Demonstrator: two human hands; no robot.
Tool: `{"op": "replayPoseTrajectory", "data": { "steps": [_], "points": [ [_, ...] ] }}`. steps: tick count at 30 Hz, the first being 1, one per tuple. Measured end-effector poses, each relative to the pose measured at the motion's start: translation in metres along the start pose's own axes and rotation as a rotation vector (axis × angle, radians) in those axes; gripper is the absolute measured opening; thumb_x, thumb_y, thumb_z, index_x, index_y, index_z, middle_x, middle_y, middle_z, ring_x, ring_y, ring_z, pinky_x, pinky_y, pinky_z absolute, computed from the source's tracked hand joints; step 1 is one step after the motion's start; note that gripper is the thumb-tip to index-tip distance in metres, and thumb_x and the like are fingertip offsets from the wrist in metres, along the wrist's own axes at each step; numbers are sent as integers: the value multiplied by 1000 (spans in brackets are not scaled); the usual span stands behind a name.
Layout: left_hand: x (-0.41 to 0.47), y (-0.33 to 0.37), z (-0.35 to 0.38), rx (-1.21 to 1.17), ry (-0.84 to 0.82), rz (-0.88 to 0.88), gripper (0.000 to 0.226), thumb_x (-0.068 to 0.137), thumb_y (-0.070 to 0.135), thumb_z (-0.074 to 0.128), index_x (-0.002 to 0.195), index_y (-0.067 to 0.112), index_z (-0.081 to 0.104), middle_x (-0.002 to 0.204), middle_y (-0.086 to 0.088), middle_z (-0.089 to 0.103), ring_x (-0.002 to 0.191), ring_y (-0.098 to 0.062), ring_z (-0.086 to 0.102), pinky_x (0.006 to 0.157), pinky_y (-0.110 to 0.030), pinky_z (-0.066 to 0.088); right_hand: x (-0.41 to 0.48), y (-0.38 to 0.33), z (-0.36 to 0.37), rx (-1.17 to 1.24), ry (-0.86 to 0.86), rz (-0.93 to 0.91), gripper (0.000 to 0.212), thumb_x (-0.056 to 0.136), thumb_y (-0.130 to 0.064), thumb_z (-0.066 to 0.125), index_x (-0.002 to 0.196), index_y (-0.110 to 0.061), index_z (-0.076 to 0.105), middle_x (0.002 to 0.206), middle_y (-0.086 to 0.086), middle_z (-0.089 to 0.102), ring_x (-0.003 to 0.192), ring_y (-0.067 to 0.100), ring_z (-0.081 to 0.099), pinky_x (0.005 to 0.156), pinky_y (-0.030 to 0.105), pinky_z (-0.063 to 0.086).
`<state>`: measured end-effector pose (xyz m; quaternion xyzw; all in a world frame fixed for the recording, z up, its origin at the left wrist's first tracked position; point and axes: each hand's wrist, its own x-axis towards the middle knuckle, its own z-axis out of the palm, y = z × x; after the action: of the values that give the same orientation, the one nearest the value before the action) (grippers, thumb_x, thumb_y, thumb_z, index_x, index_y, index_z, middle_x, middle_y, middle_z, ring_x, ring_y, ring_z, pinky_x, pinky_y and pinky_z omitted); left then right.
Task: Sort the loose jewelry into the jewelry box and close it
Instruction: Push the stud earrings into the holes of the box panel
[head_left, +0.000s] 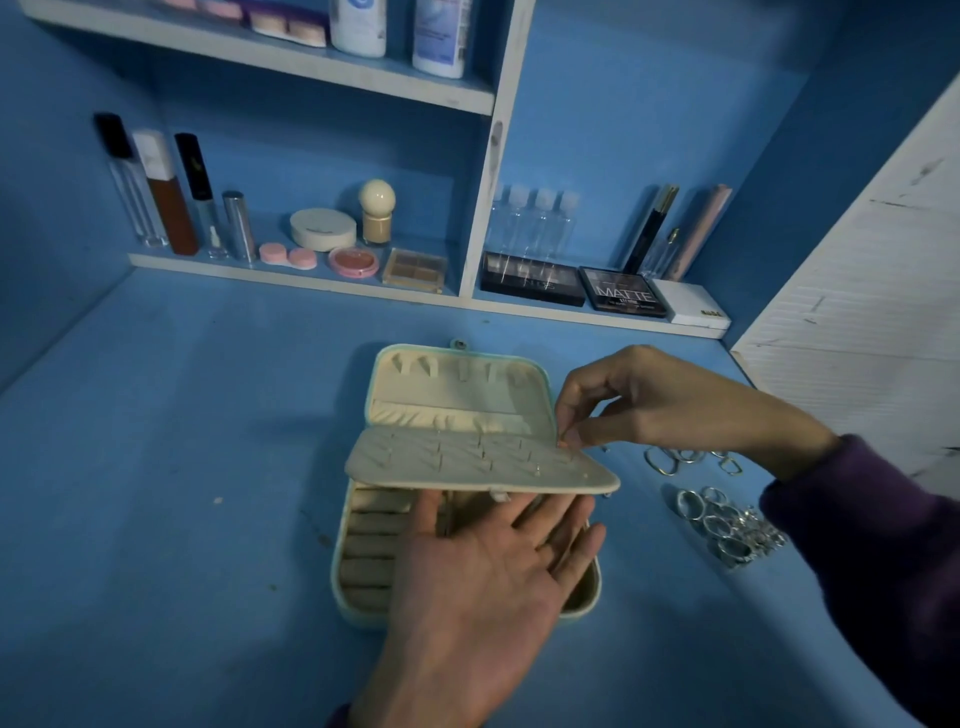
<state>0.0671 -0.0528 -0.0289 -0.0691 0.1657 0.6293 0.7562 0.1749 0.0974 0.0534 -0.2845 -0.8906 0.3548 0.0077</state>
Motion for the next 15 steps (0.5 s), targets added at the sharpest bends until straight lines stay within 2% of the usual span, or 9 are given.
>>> {"op": "replayPoseTrajectory", "data": {
  "steps": [7, 15],
  "points": [
    [1, -1, -2, -17, 6, 1, 71, 90, 56, 31, 120, 0, 64, 122, -21, 63, 123, -34, 50, 105, -45, 33, 5, -5, -4, -27, -69, 13, 9, 81, -6, 69, 82, -15, 72, 78, -1, 72, 79, 13, 68, 71, 12, 46],
    [1, -1, -3, -14, 2, 11, 71, 90, 57, 31, 124, 3, 62, 123, -21, 63, 123, -34, 51, 104, -45, 34, 11, -9, -8, -60, -119, 35, 10, 80, -8, 71, 79, -18, 72, 76, -2, 72, 77, 14, 68, 68, 12, 46]
  ]
}}
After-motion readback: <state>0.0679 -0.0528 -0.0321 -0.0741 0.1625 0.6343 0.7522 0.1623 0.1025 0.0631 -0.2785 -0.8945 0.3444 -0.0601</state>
